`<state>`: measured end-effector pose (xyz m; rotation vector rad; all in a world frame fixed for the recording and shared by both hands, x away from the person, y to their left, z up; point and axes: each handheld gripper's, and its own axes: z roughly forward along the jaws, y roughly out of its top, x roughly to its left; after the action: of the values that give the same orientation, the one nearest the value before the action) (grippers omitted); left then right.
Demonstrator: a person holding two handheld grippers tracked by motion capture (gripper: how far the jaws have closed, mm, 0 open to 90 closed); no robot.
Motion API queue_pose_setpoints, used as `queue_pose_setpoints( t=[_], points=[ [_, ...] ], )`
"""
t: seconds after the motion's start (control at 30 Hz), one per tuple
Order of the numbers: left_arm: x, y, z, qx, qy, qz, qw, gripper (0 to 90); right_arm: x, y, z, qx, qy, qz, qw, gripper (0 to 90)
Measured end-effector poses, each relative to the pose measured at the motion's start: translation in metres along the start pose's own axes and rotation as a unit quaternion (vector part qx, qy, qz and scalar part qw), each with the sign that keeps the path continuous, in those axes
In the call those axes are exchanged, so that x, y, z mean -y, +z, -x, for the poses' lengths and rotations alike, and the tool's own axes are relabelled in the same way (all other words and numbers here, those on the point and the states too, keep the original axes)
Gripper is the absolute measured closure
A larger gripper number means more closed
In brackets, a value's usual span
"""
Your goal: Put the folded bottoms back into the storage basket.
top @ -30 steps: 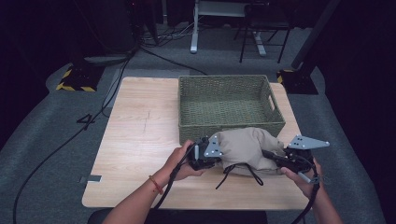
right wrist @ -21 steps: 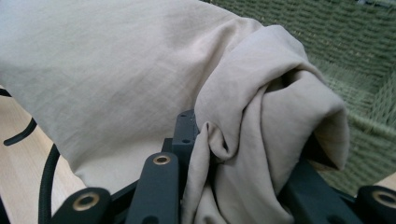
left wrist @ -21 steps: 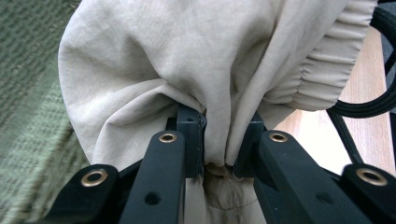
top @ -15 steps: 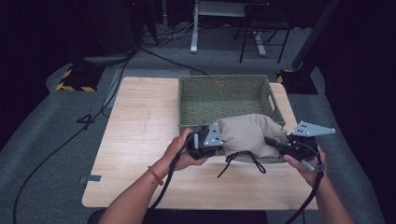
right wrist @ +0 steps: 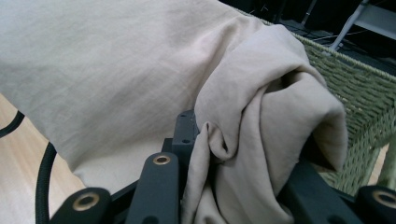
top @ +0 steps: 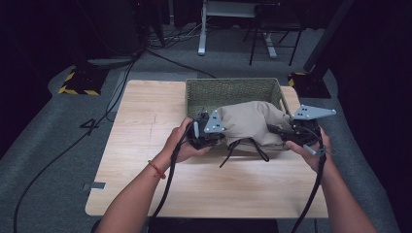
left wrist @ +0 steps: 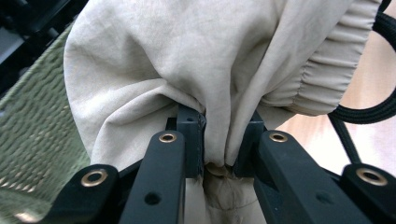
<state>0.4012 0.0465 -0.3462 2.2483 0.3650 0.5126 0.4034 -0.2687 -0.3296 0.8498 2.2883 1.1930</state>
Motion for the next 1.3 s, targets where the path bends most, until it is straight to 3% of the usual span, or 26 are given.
queue_pose_setpoints(
  t=[0.27,0.43,0.63,0.9,1.13,1.3],
  points=[
    [0.0,0.001,-0.018,-0.018,-0.013,0.004,0.9997,77.7,-0.019,0.019,0.013,0.004,0.001,0.0,1.0,72.2],
    [-0.001,0.006,-0.036,-0.029,-0.025,0.0,0.9993,77.7,-0.028,0.035,0.02,0.009,-0.005,-0.009,0.9999,72.2],
    [-0.001,0.015,-0.048,-0.035,-0.041,-0.001,0.9985,77.7,-0.033,0.05,0.03,0.017,0.002,-0.011,0.9998,72.2],
    [0.001,0.025,-0.06,-0.043,-0.048,-0.007,0.9979,77.6,-0.036,0.068,0.043,0.018,0.013,-0.015,0.9997,72.3],
    [0.004,0.039,-0.074,-0.043,-0.054,-0.023,0.9974,77.6,-0.038,0.084,0.053,0.021,0.014,-0.03,0.9992,72.2],
    [0.009,0.052,-0.084,-0.04,-0.059,-0.051,0.9962,77.3,-0.039,0.105,0.058,0.028,0.01,-0.057,0.9979,72.3]
  ],
)
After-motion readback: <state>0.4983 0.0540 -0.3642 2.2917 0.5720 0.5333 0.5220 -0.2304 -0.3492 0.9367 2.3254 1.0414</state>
